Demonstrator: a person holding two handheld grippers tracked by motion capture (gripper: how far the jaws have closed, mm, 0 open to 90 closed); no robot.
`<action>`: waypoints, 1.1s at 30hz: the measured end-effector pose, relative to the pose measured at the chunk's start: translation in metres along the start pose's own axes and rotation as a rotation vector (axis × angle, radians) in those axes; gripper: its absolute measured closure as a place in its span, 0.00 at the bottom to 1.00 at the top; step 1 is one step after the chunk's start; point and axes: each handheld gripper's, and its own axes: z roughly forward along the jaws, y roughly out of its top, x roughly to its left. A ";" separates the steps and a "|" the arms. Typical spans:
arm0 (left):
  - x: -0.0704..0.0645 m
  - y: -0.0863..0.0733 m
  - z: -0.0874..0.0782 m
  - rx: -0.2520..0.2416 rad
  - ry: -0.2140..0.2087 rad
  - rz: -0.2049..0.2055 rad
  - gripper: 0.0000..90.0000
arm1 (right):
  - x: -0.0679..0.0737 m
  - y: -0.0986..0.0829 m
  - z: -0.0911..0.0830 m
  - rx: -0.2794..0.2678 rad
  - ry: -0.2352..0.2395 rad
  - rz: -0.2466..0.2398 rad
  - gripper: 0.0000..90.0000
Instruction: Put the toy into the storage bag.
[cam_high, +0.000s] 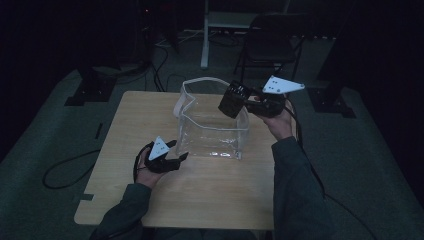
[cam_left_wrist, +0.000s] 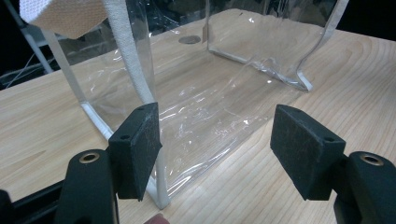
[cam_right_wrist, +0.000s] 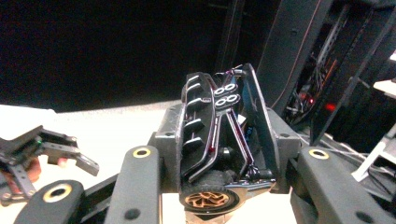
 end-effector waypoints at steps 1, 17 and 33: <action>0.000 0.000 0.000 -0.001 -0.001 -0.003 0.37 | -0.002 -0.001 0.003 0.009 0.001 0.001 0.65; 0.002 -0.001 -0.001 -0.006 0.004 -0.009 0.37 | -0.037 -0.031 0.051 0.130 0.016 0.056 0.65; 0.001 -0.001 0.000 -0.003 0.004 -0.005 0.37 | -0.058 -0.037 0.063 0.148 -0.055 0.094 0.65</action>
